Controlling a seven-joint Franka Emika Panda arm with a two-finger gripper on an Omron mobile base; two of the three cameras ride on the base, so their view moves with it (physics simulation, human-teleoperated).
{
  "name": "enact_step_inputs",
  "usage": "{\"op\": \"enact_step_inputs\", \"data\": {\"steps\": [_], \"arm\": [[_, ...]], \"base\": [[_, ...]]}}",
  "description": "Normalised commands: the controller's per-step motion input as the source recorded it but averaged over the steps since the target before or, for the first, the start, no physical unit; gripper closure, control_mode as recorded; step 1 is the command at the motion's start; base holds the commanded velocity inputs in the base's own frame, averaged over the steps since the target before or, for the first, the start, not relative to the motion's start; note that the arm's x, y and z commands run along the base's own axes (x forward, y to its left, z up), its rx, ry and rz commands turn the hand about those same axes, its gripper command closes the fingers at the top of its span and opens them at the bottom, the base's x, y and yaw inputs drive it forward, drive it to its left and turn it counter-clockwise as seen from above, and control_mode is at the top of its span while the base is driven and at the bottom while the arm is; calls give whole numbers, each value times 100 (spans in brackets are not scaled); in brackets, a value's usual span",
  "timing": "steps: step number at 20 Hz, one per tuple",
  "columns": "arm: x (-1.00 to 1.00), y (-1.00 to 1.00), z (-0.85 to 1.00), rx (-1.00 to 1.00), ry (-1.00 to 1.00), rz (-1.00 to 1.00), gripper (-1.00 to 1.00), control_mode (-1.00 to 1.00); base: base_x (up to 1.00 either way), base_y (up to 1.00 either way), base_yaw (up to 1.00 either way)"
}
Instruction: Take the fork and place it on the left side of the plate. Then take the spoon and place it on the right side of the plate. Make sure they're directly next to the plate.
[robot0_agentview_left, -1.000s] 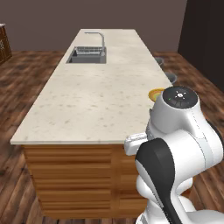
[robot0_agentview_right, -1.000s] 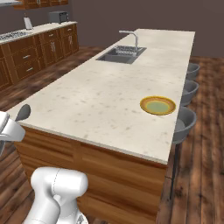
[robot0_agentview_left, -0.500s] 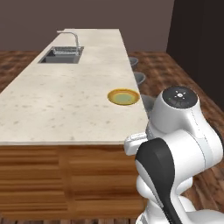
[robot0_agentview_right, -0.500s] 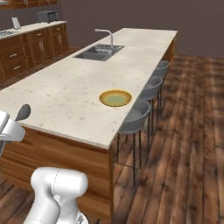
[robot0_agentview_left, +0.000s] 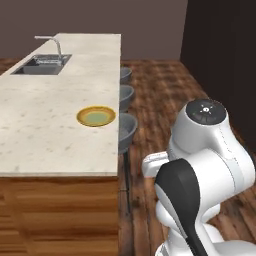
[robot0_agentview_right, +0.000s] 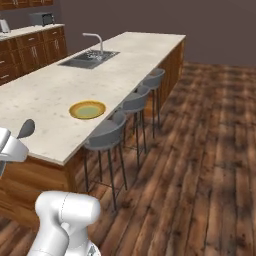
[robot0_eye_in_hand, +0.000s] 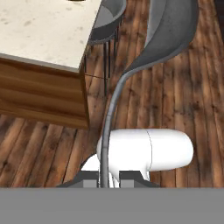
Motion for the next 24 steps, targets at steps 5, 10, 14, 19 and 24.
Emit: {"op": "enact_step_inputs", "data": {"steps": [5,10,14,19,24], "arm": [[0,0,0,0,0,0,100,100],[0,0,0,0,0,0,100,100],[0,0,0,0,0,0,100,100],[0,0,0,0,0,0,100,100],[0,0,0,0,0,0,100,100]], "base": [[62,-98,14],[78,-81,22],[90,-59,28],[88,-29,35],[56,-23,41]]}}
